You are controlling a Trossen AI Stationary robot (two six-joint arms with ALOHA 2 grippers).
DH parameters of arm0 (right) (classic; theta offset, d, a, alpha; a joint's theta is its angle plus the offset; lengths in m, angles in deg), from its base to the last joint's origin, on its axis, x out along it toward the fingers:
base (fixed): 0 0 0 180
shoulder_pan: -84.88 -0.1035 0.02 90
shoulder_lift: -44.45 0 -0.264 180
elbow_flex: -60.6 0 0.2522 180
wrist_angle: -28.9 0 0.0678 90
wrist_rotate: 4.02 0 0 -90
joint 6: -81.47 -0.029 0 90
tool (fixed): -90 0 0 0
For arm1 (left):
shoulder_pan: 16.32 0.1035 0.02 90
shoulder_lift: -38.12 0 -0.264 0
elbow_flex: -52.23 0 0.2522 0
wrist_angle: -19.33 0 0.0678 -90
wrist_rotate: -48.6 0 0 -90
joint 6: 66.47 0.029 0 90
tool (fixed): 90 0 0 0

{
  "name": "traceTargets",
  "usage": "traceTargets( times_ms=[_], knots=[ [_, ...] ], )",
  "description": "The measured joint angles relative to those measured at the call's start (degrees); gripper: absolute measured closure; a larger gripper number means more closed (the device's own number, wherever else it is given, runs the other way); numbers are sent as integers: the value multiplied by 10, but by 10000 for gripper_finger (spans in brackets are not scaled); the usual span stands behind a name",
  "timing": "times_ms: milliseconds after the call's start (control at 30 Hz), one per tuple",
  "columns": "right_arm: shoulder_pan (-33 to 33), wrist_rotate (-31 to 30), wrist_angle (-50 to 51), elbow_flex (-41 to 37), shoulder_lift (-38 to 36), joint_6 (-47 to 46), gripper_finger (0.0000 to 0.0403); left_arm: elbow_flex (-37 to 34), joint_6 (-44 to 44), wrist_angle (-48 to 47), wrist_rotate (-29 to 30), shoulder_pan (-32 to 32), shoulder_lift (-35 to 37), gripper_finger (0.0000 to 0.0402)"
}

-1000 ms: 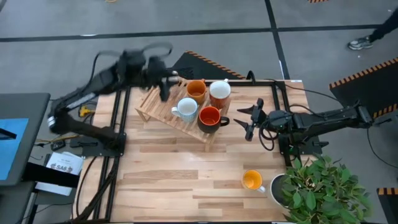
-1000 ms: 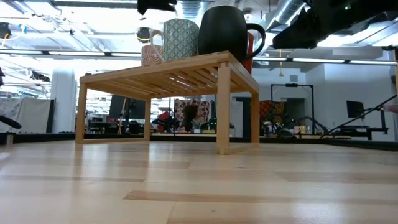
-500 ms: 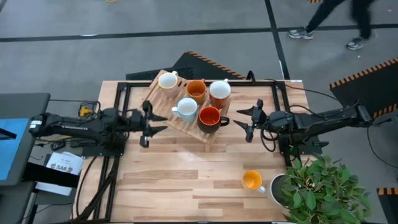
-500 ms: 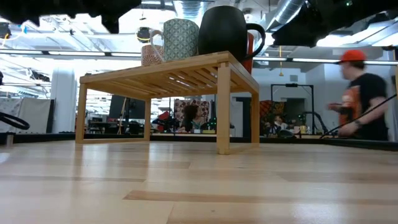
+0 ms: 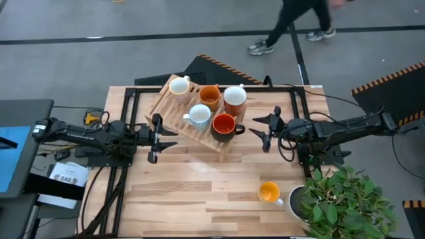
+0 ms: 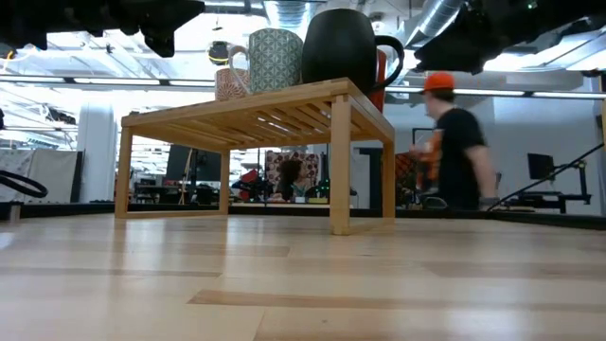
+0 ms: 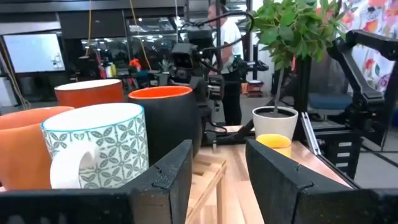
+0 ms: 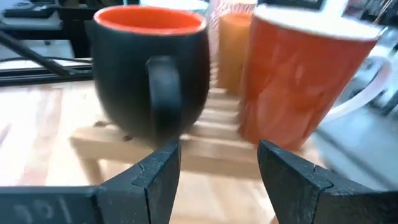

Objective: Place coffee mugs
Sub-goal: Put the yellow mug on the shelf

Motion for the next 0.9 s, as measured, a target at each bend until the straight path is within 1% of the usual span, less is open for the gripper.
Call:
traceTargets(
  times_ms=[67,133,233,333,600,667,733,900],
  knots=[
    [0,37,17,0,0,-34,163,0,0,-1,0,-3,1,264],
    [0,104,45,0,0,-70,163,0,0,1,0,-3,1,264],
    [-7,207,102,0,0,-156,163,0,0,-1,0,-3,1,264],
    [-34,263,151,0,3,-236,163,0,2,-1,0,-3,1,264],
    [-140,341,213,8,26,-446,163,0,0,-5,0,-3,1,264],
    [-168,343,222,21,34,-483,163,0,0,-6,0,-3,1,264],
    [-192,338,246,37,44,-498,163,0,0,-6,0,-3,1,264],
    [-227,299,323,86,81,-518,163,0,1,-8,1,-3,1,264]
  ],
)
